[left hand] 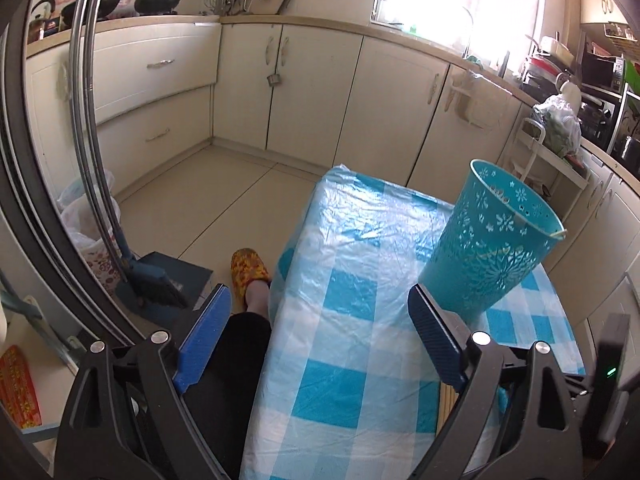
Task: Organize utensils
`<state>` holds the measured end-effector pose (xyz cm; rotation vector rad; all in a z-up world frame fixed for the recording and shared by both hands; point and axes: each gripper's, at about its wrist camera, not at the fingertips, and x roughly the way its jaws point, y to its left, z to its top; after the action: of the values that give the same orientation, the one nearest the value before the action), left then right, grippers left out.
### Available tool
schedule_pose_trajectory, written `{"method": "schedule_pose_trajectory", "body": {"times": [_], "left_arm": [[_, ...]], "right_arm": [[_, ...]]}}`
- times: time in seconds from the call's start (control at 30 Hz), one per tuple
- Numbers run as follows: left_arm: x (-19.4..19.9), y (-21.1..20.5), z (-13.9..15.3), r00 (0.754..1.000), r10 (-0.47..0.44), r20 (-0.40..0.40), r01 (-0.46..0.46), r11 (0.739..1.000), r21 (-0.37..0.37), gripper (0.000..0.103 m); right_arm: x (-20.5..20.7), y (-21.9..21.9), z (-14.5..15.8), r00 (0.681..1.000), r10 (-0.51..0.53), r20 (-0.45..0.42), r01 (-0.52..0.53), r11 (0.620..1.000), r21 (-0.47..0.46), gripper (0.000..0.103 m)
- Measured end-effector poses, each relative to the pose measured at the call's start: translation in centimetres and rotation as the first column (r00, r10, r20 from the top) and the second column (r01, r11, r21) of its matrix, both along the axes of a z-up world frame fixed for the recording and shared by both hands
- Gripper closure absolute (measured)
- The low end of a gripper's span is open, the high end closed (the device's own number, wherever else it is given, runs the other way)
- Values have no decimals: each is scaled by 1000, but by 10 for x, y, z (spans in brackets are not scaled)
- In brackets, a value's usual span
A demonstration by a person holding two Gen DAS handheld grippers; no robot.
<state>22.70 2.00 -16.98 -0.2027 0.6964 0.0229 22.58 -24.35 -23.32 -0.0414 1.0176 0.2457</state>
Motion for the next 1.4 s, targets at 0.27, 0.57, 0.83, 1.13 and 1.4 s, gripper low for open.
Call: {"method": "schedule_pose_trajectory", "body": {"times": [0.27, 0.57, 0.83, 1.13, 1.4], "left_arm": [[2, 12, -12, 998, 13, -58, -15, 1000, -21, 17], [-6, 3, 6, 1000, -14, -17, 14, 1000, -21, 16], [-4, 8, 1, 1000, -7, -28, 6, 999, -45, 16], [-1, 4, -4, 999, -20, -45, 17, 998, -56, 16], [-9, 4, 7, 1000, -15, -22, 14, 999, -51, 16]], "right_arm": [[-23, -25, 123, 967, -28, 253, -87, 897, 434, 97], [57, -16, 201, 775, -311, 550, 31, 888, 459, 97], [102, -12, 168, 723, -424, 546, 190, 881, 433, 97], [103, -3, 147, 761, -357, 542, 179, 918, 353, 97], [62, -5, 165, 741, -321, 590, 132, 931, 341, 85]]}}
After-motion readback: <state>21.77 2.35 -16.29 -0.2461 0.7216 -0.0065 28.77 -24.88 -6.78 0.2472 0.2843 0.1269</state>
